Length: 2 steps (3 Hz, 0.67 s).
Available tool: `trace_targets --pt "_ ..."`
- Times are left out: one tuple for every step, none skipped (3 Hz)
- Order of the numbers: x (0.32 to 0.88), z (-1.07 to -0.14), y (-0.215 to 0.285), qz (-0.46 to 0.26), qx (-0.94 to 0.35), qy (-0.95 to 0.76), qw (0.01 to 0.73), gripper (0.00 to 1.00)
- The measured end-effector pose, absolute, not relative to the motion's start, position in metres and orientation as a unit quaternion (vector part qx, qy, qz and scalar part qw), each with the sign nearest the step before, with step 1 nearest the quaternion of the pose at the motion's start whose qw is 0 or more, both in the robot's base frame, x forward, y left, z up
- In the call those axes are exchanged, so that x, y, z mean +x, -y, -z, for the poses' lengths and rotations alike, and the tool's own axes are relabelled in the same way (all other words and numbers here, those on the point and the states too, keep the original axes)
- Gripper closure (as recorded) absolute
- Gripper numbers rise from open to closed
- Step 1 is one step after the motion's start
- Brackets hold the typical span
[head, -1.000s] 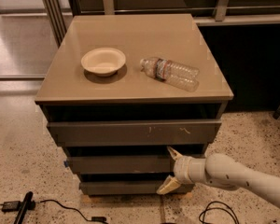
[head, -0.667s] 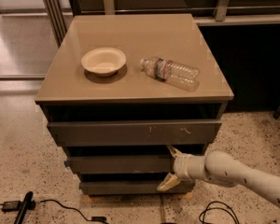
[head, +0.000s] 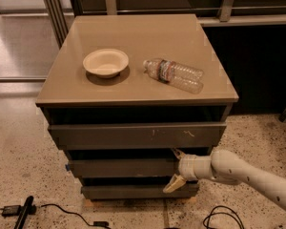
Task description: Open middle drawer
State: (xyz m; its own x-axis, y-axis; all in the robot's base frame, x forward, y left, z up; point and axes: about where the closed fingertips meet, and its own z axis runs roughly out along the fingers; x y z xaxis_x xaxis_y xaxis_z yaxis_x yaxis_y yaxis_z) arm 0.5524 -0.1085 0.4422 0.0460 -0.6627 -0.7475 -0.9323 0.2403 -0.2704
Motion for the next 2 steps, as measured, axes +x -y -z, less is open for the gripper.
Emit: trace_targets --pt "0.552 -0.4316 0.1108 -0.179 -0.604 -0.667 0.398 0.0" --pt "0.5453 -0.4238 0.1189 -0.186 -0.608 -0.677 0.371 0.0"
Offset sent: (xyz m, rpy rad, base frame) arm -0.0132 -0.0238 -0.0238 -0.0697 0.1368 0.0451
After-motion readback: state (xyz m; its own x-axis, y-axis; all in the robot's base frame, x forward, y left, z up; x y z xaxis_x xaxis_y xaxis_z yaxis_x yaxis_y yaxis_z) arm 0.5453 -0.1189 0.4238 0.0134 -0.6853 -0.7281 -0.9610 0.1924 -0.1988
